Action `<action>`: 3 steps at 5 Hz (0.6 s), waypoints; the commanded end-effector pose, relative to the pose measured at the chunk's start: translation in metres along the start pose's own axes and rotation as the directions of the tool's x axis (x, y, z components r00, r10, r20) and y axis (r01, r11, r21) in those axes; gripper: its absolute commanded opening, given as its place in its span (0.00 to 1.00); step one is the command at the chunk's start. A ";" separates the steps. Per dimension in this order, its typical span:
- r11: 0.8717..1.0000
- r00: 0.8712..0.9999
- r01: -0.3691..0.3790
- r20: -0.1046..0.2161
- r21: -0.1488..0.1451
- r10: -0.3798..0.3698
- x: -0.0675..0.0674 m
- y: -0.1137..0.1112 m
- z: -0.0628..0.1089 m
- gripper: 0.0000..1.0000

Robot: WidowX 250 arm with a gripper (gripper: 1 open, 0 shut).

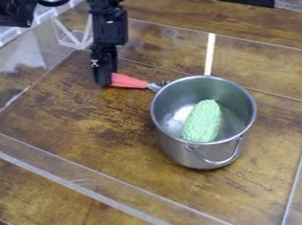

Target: Move the orange spoon to the left

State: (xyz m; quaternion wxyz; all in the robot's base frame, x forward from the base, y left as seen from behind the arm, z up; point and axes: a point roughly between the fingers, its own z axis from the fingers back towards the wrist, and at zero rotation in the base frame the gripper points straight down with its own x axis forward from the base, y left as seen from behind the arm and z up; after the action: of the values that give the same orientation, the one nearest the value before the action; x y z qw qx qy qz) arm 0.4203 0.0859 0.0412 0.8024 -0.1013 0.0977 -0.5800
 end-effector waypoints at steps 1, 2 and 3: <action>0.993 0.999 -0.032 0.013 0.109 0.030 -0.013 -0.017 0.063 0.00; 0.994 1.000 -0.019 -0.006 0.104 0.019 -0.021 -0.028 0.066 0.00; 0.994 0.999 -0.015 -0.037 0.107 0.019 -0.028 -0.042 0.076 0.00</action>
State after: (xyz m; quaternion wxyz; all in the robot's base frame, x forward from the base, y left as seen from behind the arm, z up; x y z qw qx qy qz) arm 0.3936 0.0985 0.0866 0.8026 -0.0834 0.1157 -0.5792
